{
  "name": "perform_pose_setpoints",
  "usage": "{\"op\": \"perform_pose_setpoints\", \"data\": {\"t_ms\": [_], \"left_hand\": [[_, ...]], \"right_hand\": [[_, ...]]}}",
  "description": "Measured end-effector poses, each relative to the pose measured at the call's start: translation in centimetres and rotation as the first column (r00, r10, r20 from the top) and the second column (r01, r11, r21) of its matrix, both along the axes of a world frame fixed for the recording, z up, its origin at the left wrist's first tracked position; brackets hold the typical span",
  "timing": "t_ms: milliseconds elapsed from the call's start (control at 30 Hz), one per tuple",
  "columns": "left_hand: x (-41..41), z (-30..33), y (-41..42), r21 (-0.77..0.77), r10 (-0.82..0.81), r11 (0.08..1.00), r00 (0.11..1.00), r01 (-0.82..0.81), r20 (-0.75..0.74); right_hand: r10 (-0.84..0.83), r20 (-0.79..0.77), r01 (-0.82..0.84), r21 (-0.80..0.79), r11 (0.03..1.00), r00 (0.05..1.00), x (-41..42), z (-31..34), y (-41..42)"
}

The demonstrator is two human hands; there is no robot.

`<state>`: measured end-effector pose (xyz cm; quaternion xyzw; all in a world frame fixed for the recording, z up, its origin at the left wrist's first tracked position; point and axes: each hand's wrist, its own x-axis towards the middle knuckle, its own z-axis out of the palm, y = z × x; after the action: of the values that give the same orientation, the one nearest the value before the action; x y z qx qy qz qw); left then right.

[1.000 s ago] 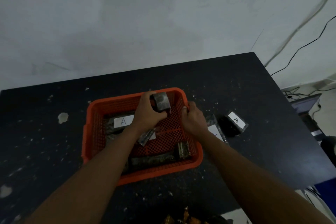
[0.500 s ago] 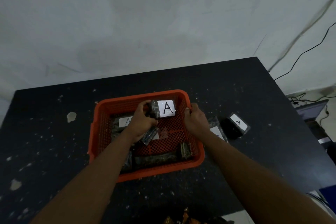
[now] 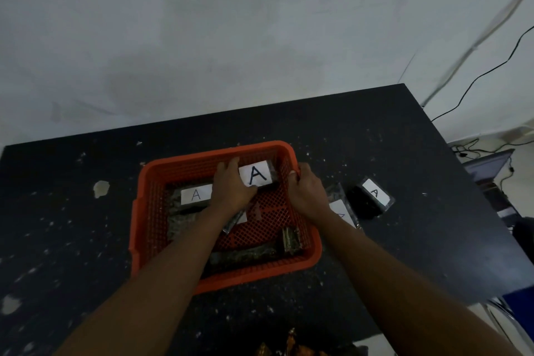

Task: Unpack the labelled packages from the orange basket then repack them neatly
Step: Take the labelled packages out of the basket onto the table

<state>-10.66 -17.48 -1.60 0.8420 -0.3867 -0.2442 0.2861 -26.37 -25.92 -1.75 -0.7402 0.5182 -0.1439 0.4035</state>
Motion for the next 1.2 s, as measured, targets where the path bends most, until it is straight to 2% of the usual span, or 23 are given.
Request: {"op": "perform_pose_setpoints", "data": {"t_ms": [433,667,733,800,833,900,967,1033,1100,1200], "left_hand": [[-0.5,-0.1,-0.8,-0.100,0.031,0.994,0.999,-0.034,-0.034],[-1.4,-0.2,1.9,-0.203,-0.039,0.978,0.999,0.045,0.031],[-1.9,-0.2,3.3,-0.240,-0.045,0.970,0.999,0.049,0.022],[-2.3,-0.1,4.9,-0.224,-0.081,0.971,0.997,0.080,0.007],[-2.6,-0.1,5.8,-0.199,-0.112,0.974,0.994,0.109,-0.005],[-3.1,-0.1,7.4,-0.121,-0.213,0.972,0.974,0.203,-0.080],[-3.4,0.0,8.7,-0.006,-0.321,0.945,0.927,0.326,-0.194],[-3.4,0.3,10.2,0.097,-0.361,0.910,0.886,0.402,-0.290],[-3.3,0.6,11.4,0.140,-0.384,0.887,0.872,0.439,-0.303],[-3.7,0.7,12.7,0.165,-0.438,0.857,0.859,0.488,-0.266]], "right_hand": [[-0.006,-0.013,0.006,-0.005,1.000,1.000,0.1,-0.1,-0.1],[0.009,-0.039,-0.007,0.049,0.999,0.999,0.1,0.1,-0.3],[0.025,-0.101,-0.030,-0.052,0.998,0.995,-0.1,0.4,-0.3],[0.021,-0.132,-0.061,-0.300,0.952,0.991,-0.5,1.0,0.1],[0.044,-0.088,-0.076,-0.400,0.913,0.995,-0.7,1.6,0.5],[0.205,-0.017,-0.193,-0.419,0.887,0.979,-1.0,2.6,1.2],[0.462,-0.110,-0.474,-0.269,0.838,0.880,-1.2,3.2,1.8],[0.683,-0.320,-0.737,-0.079,0.671,0.656,-1.3,3.5,2.5],[0.738,-0.504,-0.855,-0.002,0.519,0.449,-1.4,3.3,3.4],[0.636,-0.730,-0.916,0.033,0.399,0.251,-1.3,2.7,4.6]]}}
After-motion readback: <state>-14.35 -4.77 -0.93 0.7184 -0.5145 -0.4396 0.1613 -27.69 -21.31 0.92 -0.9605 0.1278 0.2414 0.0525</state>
